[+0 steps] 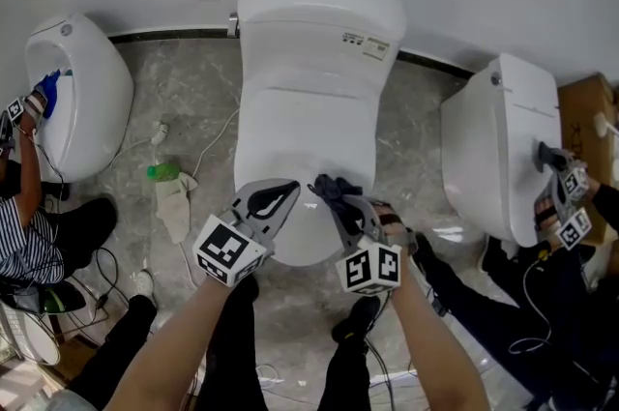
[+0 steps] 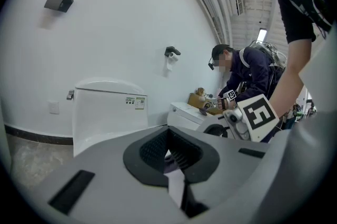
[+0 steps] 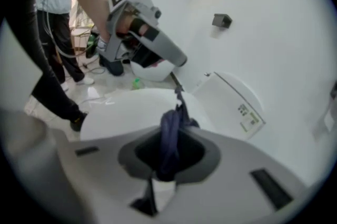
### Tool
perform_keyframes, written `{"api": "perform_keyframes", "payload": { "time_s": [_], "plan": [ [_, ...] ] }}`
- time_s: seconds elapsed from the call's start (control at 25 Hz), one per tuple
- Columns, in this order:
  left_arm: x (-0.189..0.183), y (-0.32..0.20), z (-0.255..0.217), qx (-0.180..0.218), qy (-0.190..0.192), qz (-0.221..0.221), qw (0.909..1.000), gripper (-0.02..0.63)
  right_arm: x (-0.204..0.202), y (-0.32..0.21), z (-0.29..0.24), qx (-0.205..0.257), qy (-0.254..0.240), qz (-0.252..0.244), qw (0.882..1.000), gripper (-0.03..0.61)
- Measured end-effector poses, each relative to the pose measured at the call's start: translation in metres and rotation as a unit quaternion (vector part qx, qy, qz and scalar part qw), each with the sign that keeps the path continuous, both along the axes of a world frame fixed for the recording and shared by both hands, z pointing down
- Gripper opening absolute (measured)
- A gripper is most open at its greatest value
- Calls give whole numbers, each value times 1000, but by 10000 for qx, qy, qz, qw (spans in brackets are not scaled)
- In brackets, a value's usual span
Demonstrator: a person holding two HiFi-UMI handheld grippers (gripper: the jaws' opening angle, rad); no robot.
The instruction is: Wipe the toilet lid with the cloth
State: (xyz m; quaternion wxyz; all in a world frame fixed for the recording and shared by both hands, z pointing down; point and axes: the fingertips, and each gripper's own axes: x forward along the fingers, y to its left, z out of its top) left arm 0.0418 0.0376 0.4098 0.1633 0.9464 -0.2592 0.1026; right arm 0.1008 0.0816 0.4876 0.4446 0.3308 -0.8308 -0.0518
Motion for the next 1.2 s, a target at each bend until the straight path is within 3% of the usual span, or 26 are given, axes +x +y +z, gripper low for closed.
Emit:
{"api": "perform_keyframes", "payload": {
  "time_s": [0.28,0.68,0.88,1.2],
  "plan": [
    [-5,-4,1,3,-23,31,10000,12,9,-80,-21,441,343,-125,9984,61],
    [-40,-24,14,-106,-108,-135,9998,12,16,-205,-1,424,1029,-118,9937,61],
    [-62,-24,23,-210,-177,-254,9993,12,10,-217,32,62,1283,-225,9915,61],
    [-67,-25,28,-244,-192,-313,9990,12,4,-174,71,-429,1291,-369,9900,61]
  ]
}}
